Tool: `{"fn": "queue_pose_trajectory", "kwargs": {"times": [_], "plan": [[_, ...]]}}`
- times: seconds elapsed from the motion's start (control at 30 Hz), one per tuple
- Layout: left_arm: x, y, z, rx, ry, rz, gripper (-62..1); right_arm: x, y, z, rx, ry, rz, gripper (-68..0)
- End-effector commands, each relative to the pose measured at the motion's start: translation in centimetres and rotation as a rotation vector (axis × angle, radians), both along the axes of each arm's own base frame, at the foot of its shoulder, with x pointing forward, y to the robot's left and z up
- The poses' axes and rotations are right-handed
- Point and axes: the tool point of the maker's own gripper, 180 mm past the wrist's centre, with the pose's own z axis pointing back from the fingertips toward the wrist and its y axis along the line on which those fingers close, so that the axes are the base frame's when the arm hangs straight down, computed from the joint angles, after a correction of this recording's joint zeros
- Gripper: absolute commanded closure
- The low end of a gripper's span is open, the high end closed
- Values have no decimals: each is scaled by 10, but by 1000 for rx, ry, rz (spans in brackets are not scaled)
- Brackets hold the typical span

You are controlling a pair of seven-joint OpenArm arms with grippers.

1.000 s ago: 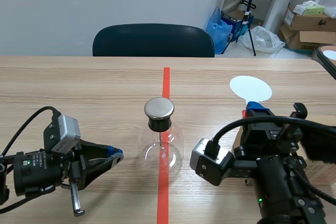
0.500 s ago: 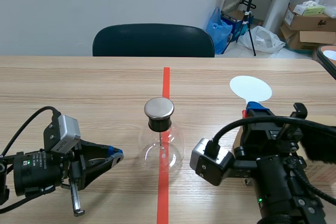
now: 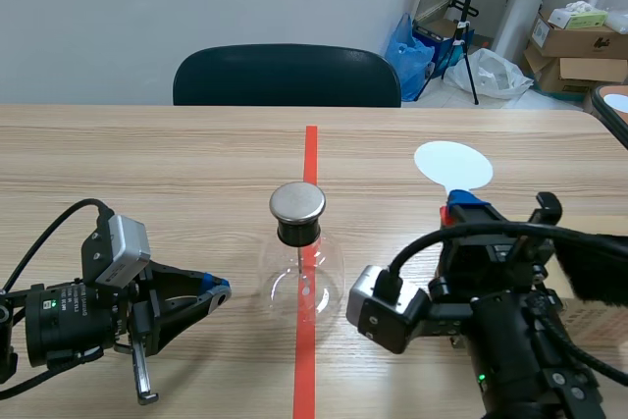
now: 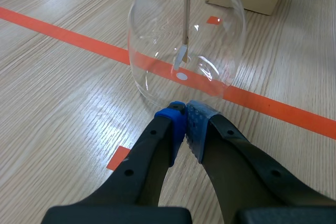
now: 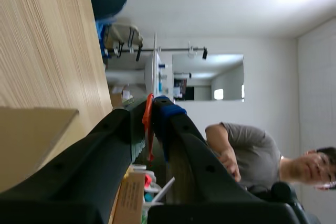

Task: Do the electroscope experiment

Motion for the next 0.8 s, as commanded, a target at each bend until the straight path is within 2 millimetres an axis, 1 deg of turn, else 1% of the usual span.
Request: {"fn": "queue_pose_trajectory", "kwargs": {"times": [0.0, 0.37, 0.47, 0.6, 0.77], "plan": [[4, -5, 11, -35, -25, -3, -30, 0, 3, 3, -6, -15, 29, -13], [4, -5, 11, -36, -25, -3, -30, -17, 49, 3, -16, -18, 303, -13], [4, -5, 11, -40, -27, -3, -30, -23, 59, 3, -19, -19, 363, -13], [4, -7, 21, -86, -50, -4, -30, -31, 70, 3, -22, -20, 441, -13], [4, -7, 23, -99, -56, -5, -30, -39, 81, 3, -24, -21, 517, -13]]}}
